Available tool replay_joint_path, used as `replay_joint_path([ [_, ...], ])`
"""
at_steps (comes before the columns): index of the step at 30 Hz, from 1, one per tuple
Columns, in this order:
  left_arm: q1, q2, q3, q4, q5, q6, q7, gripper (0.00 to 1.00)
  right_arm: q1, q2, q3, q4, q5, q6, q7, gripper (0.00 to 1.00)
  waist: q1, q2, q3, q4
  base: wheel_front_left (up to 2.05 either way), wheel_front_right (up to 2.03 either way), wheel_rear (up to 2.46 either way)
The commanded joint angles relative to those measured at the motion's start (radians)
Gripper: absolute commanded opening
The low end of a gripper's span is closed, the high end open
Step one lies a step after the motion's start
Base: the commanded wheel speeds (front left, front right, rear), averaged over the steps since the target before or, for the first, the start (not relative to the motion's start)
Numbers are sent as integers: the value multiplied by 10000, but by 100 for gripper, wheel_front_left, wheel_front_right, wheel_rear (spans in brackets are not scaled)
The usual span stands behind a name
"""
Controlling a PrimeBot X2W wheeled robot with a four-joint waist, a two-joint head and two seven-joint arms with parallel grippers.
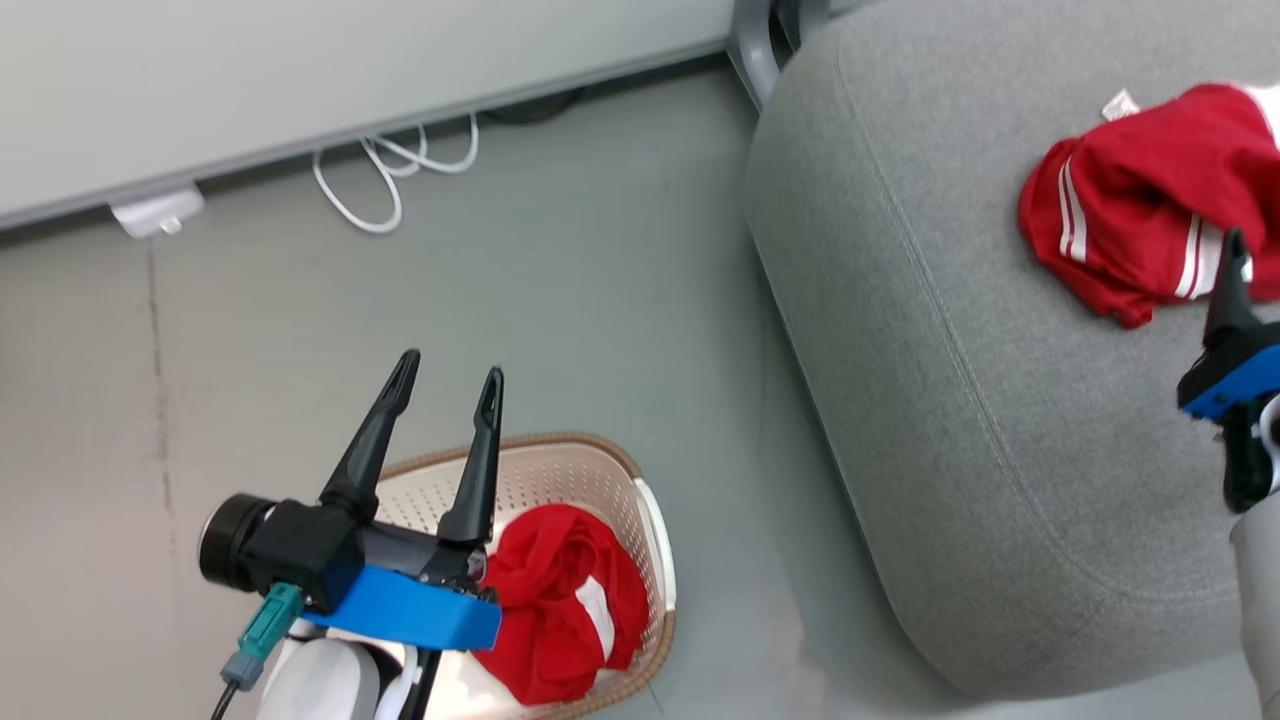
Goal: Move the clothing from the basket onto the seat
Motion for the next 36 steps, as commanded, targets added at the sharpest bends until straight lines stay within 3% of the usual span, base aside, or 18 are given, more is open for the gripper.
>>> replay_joint_path([
  [1,139,-53,97,41,-42,-62,-45,100,345,38,147,-191,-89,5,-65,100,3,-1,-573,252,0,0,0],
  [14,1177,-420,1202,393,57,-71,-46,100,2902,1203,1405,-3457,-712,5,63,100,3,-1,-1717,646,0,0,0],
  [22,1558,-437,1699,822,191,-74,-47,100,4802,1900,2061,-6078,-724,3,558,100,3,-1,-2253,986,0,0,0],
  [30,1702,-407,2047,1365,254,-76,-47,100,6596,2121,2802,-8001,-158,5,987,100,3,-1,-2642,1430,0,0,0],
  [36,1648,-382,2258,1724,265,-76,-47,100,7338,2127,2964,-8621,399,5,1145,100,3,-1,-2773,1738,0,0,0],
])
